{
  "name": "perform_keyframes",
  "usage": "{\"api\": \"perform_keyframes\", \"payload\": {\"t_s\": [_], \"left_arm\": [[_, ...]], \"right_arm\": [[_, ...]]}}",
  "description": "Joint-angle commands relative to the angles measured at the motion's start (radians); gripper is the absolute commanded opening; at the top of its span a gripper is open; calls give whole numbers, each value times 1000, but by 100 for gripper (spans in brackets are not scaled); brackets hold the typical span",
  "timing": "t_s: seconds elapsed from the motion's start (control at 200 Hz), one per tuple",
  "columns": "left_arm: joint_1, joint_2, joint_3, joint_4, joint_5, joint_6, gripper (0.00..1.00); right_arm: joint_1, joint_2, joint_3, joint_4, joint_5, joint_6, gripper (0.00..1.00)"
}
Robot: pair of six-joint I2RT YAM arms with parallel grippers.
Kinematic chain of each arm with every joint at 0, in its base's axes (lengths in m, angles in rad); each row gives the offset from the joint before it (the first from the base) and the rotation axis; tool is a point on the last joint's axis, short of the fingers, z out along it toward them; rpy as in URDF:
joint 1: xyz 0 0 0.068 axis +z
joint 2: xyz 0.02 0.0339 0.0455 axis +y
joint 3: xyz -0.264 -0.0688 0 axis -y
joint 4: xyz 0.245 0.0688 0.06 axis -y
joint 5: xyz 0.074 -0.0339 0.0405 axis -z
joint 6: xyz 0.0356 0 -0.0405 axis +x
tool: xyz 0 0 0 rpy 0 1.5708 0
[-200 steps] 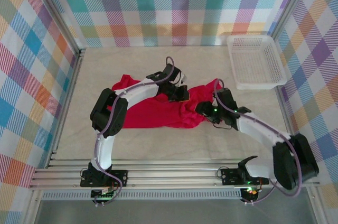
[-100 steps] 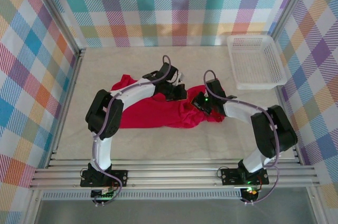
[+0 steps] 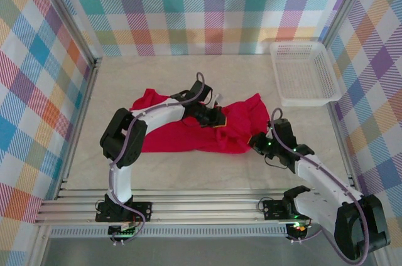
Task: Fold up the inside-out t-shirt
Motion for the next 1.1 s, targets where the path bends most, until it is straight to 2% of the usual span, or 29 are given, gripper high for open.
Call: {"api": "perform_keyframes", "payload": {"t_s": [0.0, 0.085, 0.115, 0.16, 0.225, 0.325, 0.455, 0.595, 0.695, 0.91, 1.095], "left_arm": [[39, -15, -10, 24, -100, -27, 0], [35, -10, -9, 25, -102, -32, 0], [31, -7, -8, 24, -103, -34, 0], [23, -1, 1, 24, -102, -37, 0], [3, 13, 15, 24, -102, -41, 0], [-17, 41, 37, 24, -102, -50, 0], [-19, 64, 49, 25, -104, -58, 0], [-19, 65, 59, 24, -105, -59, 0], [-21, 63, 61, 24, -106, -59, 0], [-26, 57, 58, 21, -115, -58, 0], [-28, 50, 51, 15, -120, -54, 0]], "right_arm": [[-28, -26, -26, -221, 185, 60, 1], [-39, -41, -4, -273, 267, 65, 6], [-48, -40, 5, -283, 277, 57, 11], [-61, -31, 23, -297, 279, 43, 23], [-61, -7, 60, -313, 271, 13, 27], [-57, 14, 109, -321, 209, -20, 33], [-4, 15, 159, -315, 143, -28, 36], [28, 94, 187, -236, 40, 7, 46], [40, 180, 202, -168, 4, 70, 47], [84, 319, 259, -115, 19, 231, 48], [99, 388, 294, -93, 42, 256, 47]]}}
